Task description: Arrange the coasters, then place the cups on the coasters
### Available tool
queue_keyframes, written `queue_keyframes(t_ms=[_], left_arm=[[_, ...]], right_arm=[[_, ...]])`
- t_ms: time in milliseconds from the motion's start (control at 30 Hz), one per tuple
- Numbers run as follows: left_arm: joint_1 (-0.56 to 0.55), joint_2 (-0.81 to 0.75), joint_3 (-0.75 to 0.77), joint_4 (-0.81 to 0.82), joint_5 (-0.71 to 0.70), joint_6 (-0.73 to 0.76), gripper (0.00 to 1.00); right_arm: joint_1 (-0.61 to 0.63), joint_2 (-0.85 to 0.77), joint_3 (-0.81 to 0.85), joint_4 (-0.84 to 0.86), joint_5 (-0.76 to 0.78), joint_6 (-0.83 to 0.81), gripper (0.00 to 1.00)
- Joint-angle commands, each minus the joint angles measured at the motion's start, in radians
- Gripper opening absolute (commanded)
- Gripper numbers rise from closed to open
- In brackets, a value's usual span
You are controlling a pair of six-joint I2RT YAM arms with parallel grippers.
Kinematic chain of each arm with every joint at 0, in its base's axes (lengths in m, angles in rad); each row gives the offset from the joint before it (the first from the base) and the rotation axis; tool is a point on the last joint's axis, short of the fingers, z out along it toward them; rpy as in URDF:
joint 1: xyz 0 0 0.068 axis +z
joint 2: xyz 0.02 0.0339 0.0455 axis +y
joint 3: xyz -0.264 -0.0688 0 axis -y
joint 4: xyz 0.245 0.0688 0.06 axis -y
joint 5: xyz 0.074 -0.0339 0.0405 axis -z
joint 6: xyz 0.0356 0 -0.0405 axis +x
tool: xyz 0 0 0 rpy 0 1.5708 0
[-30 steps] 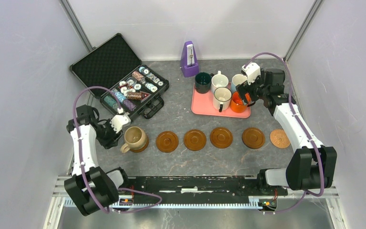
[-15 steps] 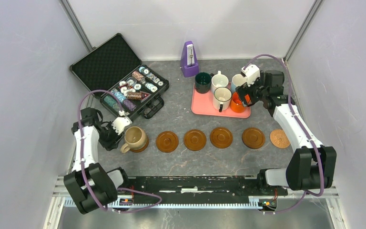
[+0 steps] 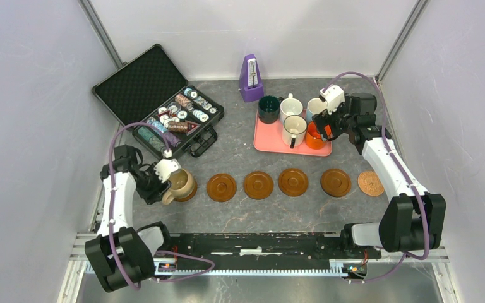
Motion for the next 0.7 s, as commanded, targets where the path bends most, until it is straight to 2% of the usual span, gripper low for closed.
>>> queue_keyframes(t_ms=[0,300,667], left_arm=[[-0.006,-0.027,-0.013,-0.044,0.026,0.014,0.61],[-0.013,-0.047,-0.019,-0.060,0.043,0.006,0.69],[-0.022,-0.069,-0.015,-0.090,0.069,-0.015,0.82]], right_arm=[[0.001,-0.028,-0.006,0.027,0.006,0.000,0.98],[0.000,-0.030,-0.007,0.031,0.008,0.004,0.98],[0.000,-0.019,-0.002,0.031,0.007,0.004,0.98]])
